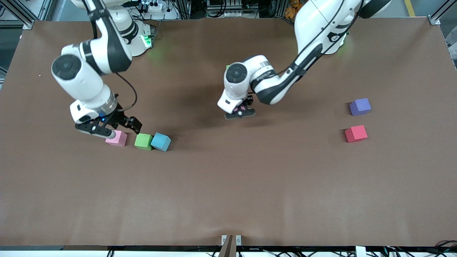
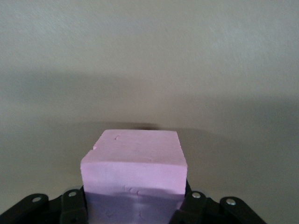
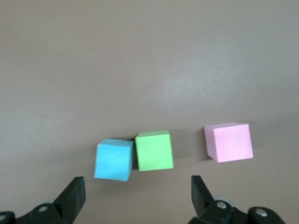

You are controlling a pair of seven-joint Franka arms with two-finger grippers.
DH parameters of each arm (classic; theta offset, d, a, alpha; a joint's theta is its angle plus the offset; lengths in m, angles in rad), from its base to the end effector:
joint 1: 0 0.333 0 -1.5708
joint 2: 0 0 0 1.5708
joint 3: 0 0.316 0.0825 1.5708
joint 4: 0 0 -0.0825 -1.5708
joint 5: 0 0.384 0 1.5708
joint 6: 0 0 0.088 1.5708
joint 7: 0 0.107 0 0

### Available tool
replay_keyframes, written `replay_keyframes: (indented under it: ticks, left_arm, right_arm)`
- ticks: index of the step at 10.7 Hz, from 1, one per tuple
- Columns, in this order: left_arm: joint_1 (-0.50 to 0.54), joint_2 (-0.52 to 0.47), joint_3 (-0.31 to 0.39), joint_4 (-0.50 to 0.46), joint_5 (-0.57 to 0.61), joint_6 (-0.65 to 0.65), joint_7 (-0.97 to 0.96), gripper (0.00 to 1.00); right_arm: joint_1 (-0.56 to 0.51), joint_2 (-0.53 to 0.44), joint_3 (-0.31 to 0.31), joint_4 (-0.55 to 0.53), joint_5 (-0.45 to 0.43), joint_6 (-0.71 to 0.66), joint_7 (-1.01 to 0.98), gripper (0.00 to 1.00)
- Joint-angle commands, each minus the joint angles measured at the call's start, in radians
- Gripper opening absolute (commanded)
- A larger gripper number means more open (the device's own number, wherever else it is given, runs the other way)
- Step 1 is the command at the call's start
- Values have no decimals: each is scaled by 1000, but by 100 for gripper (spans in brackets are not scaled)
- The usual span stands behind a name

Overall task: Arrange blocks into number 1
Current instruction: 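Place the pink cube after orange with the left gripper while the right reaches pink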

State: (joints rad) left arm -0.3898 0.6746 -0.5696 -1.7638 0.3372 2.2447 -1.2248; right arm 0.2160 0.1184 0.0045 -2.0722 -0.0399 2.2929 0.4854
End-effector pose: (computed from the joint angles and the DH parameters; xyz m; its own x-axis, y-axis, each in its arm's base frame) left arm 0.4064 -0.5099 0.2241 0.9850 0.1310 -0.1119 0.1293 -0.9914 -0.0223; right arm 0.5644 0.1256 0.3837 0.9657 -0.2375 0.1049 -0.2368 -0.9714 -0.0192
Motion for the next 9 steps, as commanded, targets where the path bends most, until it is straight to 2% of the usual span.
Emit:
replay_keyframes:
  ticks: [1, 4, 7, 9]
  left_arm:
    - [-47, 2, 10, -16, 34, -2, -24, 0]
    - [-77, 17, 11, -31, 36, 1, -24, 0]
    - [-77, 20, 11, -68, 37, 3, -24, 0]
    - [-77, 20, 10, -72, 39, 3, -24, 0]
  right_arm:
    - [-76, 91, 17, 69, -15, 6, -115, 100]
    - [-200, 173, 19, 81, -14, 43, -247, 100]
    - [-256, 240, 17, 84, -14, 89, -355, 100]
    - [-256, 262, 17, 77, -14, 86, -410, 100]
